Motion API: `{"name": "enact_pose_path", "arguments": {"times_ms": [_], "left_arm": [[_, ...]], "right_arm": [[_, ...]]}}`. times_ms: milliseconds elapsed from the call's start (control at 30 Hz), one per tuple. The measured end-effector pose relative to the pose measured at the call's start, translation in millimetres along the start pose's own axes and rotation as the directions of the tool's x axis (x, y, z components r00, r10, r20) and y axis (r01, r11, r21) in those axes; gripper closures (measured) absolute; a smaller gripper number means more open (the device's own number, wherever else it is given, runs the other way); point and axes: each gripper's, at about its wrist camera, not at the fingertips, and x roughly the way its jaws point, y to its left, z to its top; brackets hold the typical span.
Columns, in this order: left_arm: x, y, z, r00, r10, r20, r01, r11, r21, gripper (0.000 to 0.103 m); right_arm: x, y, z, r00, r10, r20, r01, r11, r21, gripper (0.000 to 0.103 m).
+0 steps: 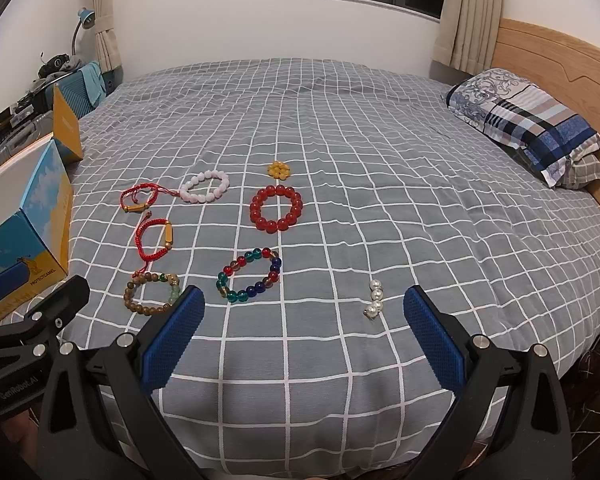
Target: Organize jewelry
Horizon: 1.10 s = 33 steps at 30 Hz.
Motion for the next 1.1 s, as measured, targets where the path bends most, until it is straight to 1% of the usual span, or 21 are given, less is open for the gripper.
{"name": "enact_pose_path", "arguments": {"times_ms": [233, 267, 1100], "left_arm": [[0.8, 0.1, 0.0, 1.0, 0.002, -0.004, -0.002, 1.0, -0.002, 0.006], [1.2, 0.2, 0.3, 1.0, 0.004, -0.006, -0.004, 1.0, -0.002, 0.006], [0.8, 0.2, -1.4, 1.0, 0.007, -0.018, -0.007, 1.0, 0.003, 0.006]], "right_arm": [[-0.9, -4.3, -0.2, 1.0, 0.001, 0.001, -0.001, 1.0, 0.0, 0.007], [2.3, 4.5, -0.9, 1.0, 0.001, 0.0, -0.001, 1.0, -0.001, 0.007], [-0.1, 3.5, -0.8, 1.0, 0.002, 0.003, -0.002, 1.0, 0.001, 0.007]]}}
